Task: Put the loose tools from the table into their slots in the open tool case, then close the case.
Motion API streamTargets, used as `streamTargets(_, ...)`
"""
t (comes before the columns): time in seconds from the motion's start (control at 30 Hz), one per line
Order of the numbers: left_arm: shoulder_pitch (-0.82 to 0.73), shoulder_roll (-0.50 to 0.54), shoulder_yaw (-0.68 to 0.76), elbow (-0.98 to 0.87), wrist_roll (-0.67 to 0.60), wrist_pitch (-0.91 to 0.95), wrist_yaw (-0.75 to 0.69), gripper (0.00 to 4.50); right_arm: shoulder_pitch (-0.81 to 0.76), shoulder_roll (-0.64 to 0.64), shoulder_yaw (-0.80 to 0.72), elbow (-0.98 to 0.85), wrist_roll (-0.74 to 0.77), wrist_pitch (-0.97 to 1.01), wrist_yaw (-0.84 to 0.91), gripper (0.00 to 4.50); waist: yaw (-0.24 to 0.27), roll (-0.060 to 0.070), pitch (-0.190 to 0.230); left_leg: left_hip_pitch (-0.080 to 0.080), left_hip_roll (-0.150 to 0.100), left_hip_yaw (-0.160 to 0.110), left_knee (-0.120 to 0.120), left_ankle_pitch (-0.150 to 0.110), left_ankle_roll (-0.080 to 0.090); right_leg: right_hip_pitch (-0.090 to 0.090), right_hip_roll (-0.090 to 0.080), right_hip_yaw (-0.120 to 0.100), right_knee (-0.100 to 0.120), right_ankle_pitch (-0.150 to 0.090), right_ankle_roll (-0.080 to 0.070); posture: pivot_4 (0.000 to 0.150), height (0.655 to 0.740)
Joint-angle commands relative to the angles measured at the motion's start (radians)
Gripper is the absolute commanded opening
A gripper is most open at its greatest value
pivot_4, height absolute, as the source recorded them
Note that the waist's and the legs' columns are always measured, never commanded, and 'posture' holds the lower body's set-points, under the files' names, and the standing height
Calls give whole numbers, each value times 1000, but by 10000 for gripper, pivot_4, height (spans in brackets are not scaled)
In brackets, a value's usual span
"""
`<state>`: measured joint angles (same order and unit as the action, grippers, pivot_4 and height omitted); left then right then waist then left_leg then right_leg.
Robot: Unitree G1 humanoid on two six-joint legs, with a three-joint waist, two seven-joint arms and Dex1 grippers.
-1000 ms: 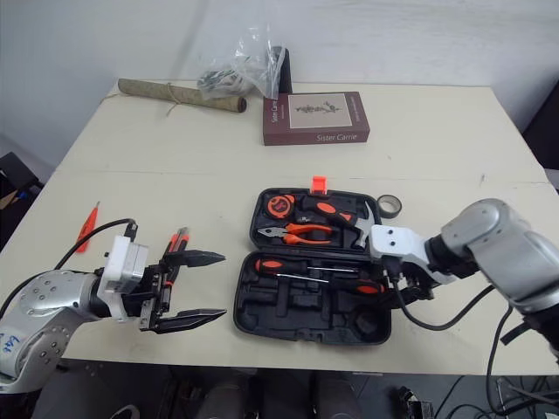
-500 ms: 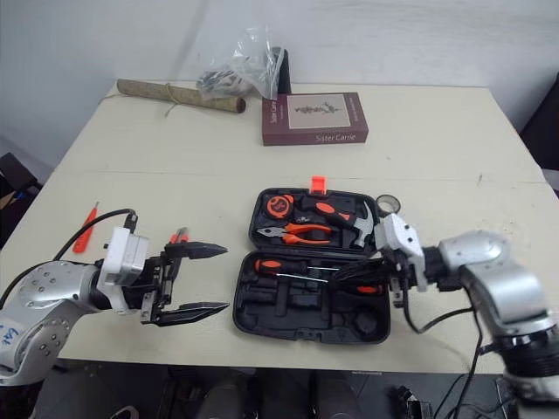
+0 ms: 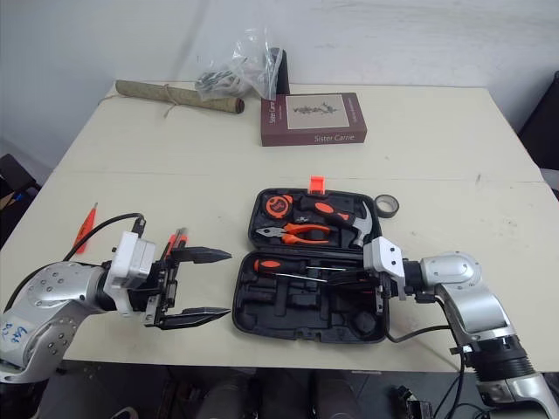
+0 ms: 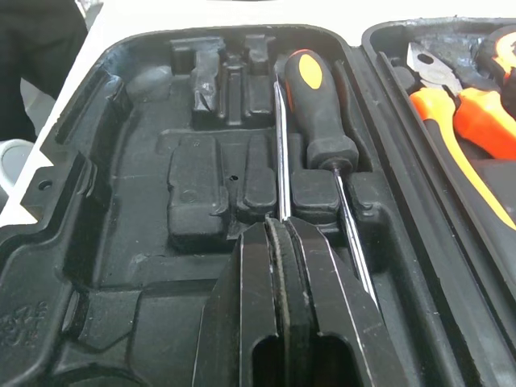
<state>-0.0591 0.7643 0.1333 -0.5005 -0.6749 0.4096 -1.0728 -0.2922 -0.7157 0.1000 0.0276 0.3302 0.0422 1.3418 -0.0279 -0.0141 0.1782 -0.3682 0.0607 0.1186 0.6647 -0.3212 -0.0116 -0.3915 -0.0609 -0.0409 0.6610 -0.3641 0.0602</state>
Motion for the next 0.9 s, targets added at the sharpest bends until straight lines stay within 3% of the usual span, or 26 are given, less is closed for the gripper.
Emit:
streamTargets(0.03,17,6,7,-15,3,-17,-7,45000,15,-5,38,62,-69,4,-20,645,0,-1,-1,0,0,0,0,0,0,0,0,0,0,0,0,1500,7400)
streamTargets(0.27,35,4,9,-15,13,-25,-5,45000,27,-40,126,7,-138,126,-57,645,0,-7,-6,4,0,0,0,0,0,4,0,0,0,0,0,1500,7400)
streamTargets(0.37,37,4,13,-8,24,-35,-3,45000,26,-28,122,-15,-136,120,-84,645,0,-10,-9,17,1,-1,-3,-3,-1,17,0,-2,-4,-1,-2,1500,7400)
streamTargets(0.47,50,-2,41,3,45,-66,16,45000,24,12,24,-38,-25,87,-88,645,0,-13,-11,17,2,-2,-3,-4,-2,18,0,-2,-4,-2,-3,1500,7400)
streamTargets(0.6,103,23,174,85,64,-113,18,45000,56,-11,-173,-136,180,151,-81,645,-1,-5,-5,15,2,-1,-3,-4,-2,15,0,-2,-4,-2,-3,1500,7400)
streamTargets(0.7,196,47,342,178,71,-137,3,45000,135,-96,-324,-157,219,169,-75,9430,0,0,-2,14,2,-1,-3,-4,-1,14,0,-2,-4,-2,-3,1500,7400)
streamTargets(0.9,350,71,651,433,116,-243,-11,45000,281,-192,-564,81,180,-57,17,38486,0,-3,-2,14,2,-1,-5,-9,6,15,0,-3,-8,-2,-3,1500,7400)
